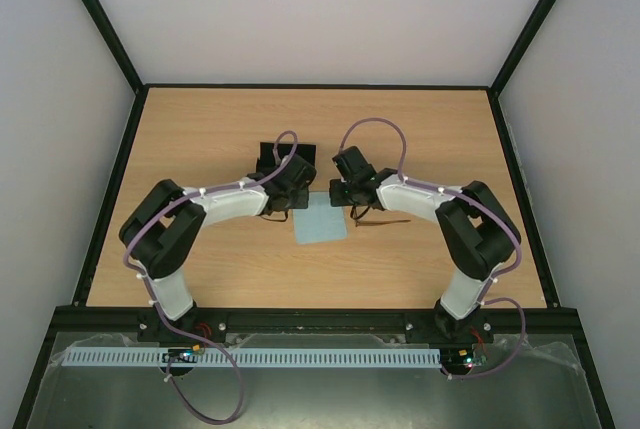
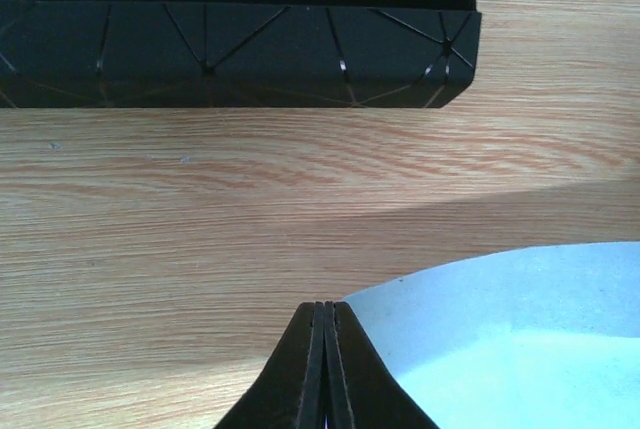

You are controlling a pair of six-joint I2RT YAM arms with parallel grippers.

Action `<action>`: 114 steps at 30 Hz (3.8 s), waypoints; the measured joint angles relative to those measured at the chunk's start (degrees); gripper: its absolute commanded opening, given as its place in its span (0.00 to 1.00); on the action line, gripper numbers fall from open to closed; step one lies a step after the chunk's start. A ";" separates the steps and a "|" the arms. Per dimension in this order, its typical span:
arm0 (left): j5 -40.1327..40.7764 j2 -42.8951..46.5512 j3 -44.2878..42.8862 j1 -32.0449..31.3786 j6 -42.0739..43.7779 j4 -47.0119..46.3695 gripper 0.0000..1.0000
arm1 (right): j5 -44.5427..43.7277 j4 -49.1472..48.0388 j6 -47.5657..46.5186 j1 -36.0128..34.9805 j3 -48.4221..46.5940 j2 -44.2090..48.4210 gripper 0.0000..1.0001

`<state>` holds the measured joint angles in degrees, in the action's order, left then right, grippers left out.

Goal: Organize the sunglasses
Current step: Fold the glasses cleaning cloth at the center of the board.

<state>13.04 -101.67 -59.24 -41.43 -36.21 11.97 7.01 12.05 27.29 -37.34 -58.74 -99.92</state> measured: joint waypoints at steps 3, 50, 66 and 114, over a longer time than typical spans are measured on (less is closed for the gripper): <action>-0.79 0.37 0.09 0.00 0.46 -0.02 0.02 | 0.90 -0.22 -0.39 0.00 1.09 0.85 0.01; -3.54 15.23 9.11 -5.84 -1.25 1.81 0.02 | 5.92 -0.85 -2.12 -0.17 11.82 15.04 0.01; -3.08 17.14 11.61 -9.05 -3.69 2.80 0.02 | 5.92 -0.92 -0.85 -2.38 14.21 17.86 0.01; -2.69 19.93 16.59 -14.29 -8.81 2.14 0.02 | 3.10 -1.77 2.73 -6.67 19.50 21.44 0.01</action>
<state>10.35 -81.73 -42.65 -55.72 -45.01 14.11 10.11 10.28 30.02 -44.01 -39.24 -78.48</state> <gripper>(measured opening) 0.024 0.017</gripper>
